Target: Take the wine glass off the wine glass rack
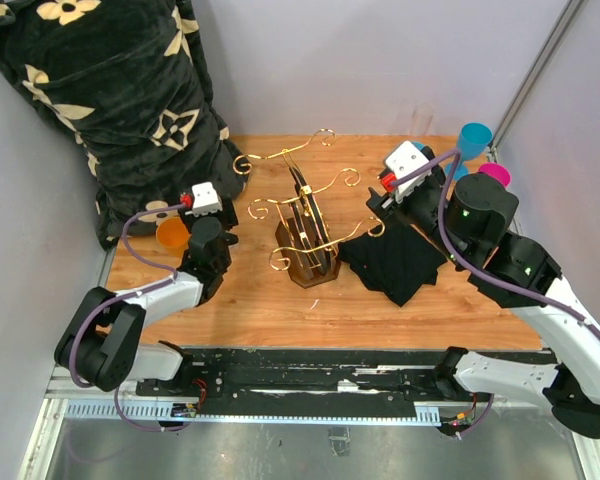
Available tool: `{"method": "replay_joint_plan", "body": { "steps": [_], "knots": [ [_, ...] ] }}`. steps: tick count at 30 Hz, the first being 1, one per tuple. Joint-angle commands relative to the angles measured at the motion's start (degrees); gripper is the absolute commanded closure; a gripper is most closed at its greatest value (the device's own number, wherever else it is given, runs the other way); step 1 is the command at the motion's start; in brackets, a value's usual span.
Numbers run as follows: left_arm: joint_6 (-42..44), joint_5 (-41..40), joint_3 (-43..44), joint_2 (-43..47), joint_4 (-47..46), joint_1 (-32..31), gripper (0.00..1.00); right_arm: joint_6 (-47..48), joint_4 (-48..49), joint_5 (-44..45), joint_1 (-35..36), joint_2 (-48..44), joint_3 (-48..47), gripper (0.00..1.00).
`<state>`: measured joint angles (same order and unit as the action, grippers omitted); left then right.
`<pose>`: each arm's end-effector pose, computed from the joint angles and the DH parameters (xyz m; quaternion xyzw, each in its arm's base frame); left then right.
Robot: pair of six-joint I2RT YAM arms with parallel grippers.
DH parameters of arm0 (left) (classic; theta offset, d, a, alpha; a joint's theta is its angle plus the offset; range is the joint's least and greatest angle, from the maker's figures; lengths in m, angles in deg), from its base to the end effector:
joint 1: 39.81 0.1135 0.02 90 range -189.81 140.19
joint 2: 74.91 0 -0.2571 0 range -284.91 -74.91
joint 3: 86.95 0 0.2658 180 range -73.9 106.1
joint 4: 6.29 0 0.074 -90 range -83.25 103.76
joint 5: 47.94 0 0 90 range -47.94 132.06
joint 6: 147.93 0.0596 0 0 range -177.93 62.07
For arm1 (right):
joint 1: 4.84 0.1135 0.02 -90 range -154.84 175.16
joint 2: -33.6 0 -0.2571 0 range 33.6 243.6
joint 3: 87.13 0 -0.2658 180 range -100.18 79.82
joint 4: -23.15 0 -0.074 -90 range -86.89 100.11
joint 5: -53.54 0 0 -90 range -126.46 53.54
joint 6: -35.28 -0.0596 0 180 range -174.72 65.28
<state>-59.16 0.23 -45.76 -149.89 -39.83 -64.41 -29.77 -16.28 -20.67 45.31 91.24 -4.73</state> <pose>0.2827 -0.0857 0.2135 -0.1126 0.6992 0.0993 0.6989 0.1518 0.1566 0.5026 -0.3475 0.6122 0.0591 0.7078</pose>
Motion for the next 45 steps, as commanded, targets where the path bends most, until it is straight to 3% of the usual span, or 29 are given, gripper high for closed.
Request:
{"method": "replay_joint_plan", "body": {
  "steps": [1, 9, 11, 21, 27, 45],
  "knots": [
    [4.29, -6.18, -1.14, -1.22, -13.41, -1.64, 0.77, -1.98, 1.11, -1.20, -1.22, -1.12, 1.07, 0.32],
    [8.98, -8.09, -0.13, -7.13, -18.66, -2.37, 0.69, -3.39, 2.04, -2.78, -3.32, -2.08, 2.81, 0.32],
    [8.76, -8.72, 0.33, -7.97, -18.88, -2.54, 0.62, -3.41, 2.04, -2.81, -3.49, -1.95, 2.69, 0.32],
    [5.61, -9.51, 0.14, -11.70, -18.81, -3.13, 0.56, -3.98, 2.02, -3.37, -4.48, -2.03, 2.83, 0.32],
    [5.35, -12.09, -0.33, -13.16, -20.52, -4.07, 0.38, -3.99, 1.98, -3.66, -4.71, -1.79, 2.64, 0.32],
    [5.81, -13.11, -0.24, -4.21, -16.24, -4.45, 0.37, -4.47, 2.39, -4.28, -5.08, -1.37, 2.64, 0.33]
  ]
}}
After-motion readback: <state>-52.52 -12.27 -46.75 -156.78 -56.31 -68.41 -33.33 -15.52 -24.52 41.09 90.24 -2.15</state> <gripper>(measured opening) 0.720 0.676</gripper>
